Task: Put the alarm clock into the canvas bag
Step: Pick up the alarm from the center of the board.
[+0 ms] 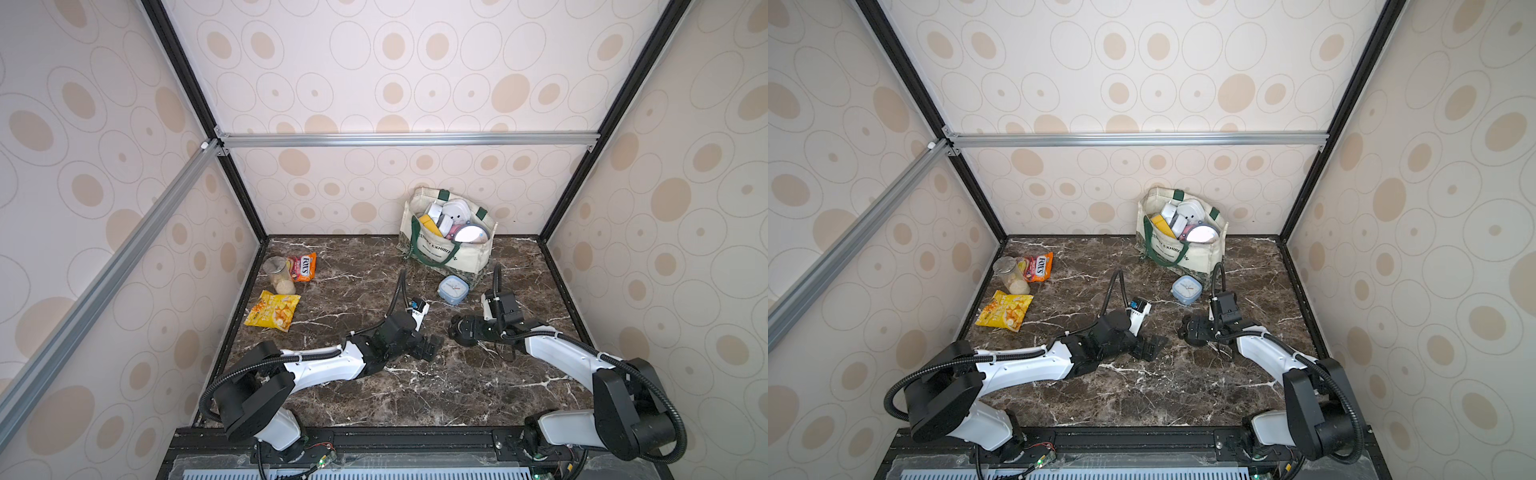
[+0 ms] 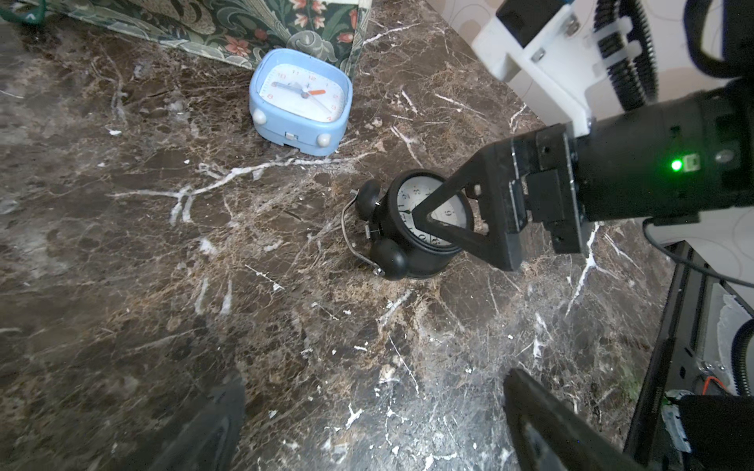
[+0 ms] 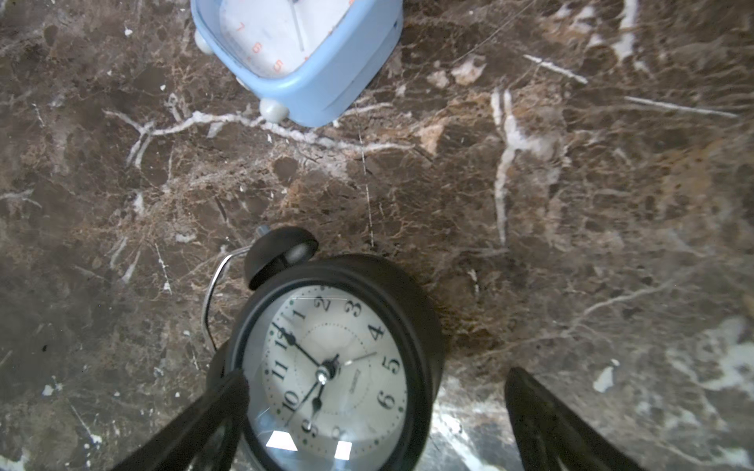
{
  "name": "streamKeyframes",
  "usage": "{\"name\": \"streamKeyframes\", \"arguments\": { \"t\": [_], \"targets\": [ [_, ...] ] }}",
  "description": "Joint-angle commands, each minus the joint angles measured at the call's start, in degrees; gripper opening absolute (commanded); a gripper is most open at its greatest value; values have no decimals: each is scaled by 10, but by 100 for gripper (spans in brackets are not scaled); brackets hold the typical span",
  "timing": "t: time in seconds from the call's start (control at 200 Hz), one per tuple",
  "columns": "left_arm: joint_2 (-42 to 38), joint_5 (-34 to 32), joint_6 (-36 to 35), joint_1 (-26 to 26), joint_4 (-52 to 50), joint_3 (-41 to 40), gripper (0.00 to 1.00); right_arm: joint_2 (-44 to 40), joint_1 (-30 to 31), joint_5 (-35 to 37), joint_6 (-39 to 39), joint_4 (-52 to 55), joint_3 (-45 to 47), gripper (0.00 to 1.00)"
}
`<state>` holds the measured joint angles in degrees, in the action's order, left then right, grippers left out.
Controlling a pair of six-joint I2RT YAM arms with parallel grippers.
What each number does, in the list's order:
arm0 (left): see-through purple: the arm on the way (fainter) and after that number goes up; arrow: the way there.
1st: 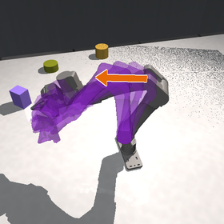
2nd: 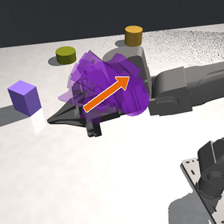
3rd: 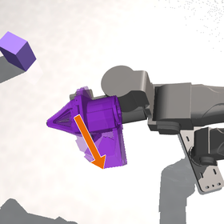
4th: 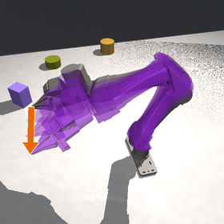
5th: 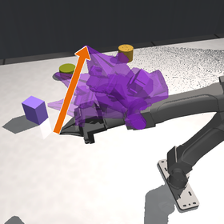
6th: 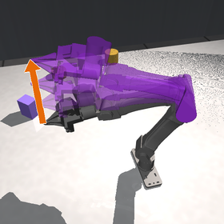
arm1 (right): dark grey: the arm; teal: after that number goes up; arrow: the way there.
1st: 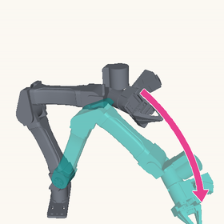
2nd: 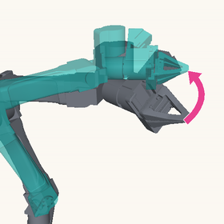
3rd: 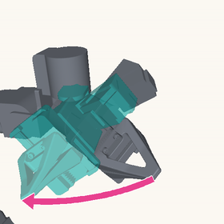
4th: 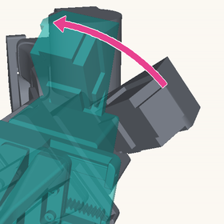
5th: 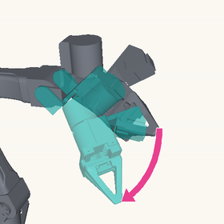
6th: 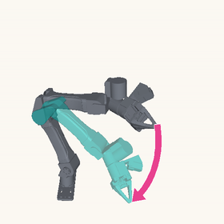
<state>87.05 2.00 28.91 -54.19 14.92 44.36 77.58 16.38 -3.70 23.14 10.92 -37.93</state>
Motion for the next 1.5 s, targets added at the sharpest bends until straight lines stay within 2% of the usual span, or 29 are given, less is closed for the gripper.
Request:
{"name": "streamKeyframes", "arguments": {
  "t": [0.0,0.34,0.5,0.605,0.745,0.885,1.01,1.065,1.15,1.175,1.295,1.41,1.495],
  "targets": [
    [0,-10,14,6,8,-1,98,10,1,-31,25,-25,-14,100],
    [24,0,24,8,35,5,98,64,28,2,29,-24,-36,100],
    [21,-12,38,13,29,-1,98,74,51,29,22,-17,-43,92],
    [18,2,60,25,47,-13,98,85,63,41,21,-13,-47,88],
    [22,62,89,48,68,-14,98,73,66,32,23,-18,-44,82],
    [29,143,135,77,125,-24,97,6,66,-10,24,-55,-15,78],
    [53,220,195,106,200,-29,87,-49,65,-62,34,-84,10,77],
    [70,245,207,109,213,-17,87,-63,66,-73,38,-82,13,77],
    [91,246,203,109,197,8,84,-80,66,-89,41,-78,15,76],
    [95,264,204,109,200,10,83,-84,66,-91,43,-78,15,76],
    [112,272,204,109,194,28,69,-105,66,-95,48,-78,20,76],
    [121,278,214,109,207,35,63,-110,66,-105,48,-78,20,76],
    [126,278,226,109,212,37,55,-111,66,-109,46,-79,21,76]
  ]
}}
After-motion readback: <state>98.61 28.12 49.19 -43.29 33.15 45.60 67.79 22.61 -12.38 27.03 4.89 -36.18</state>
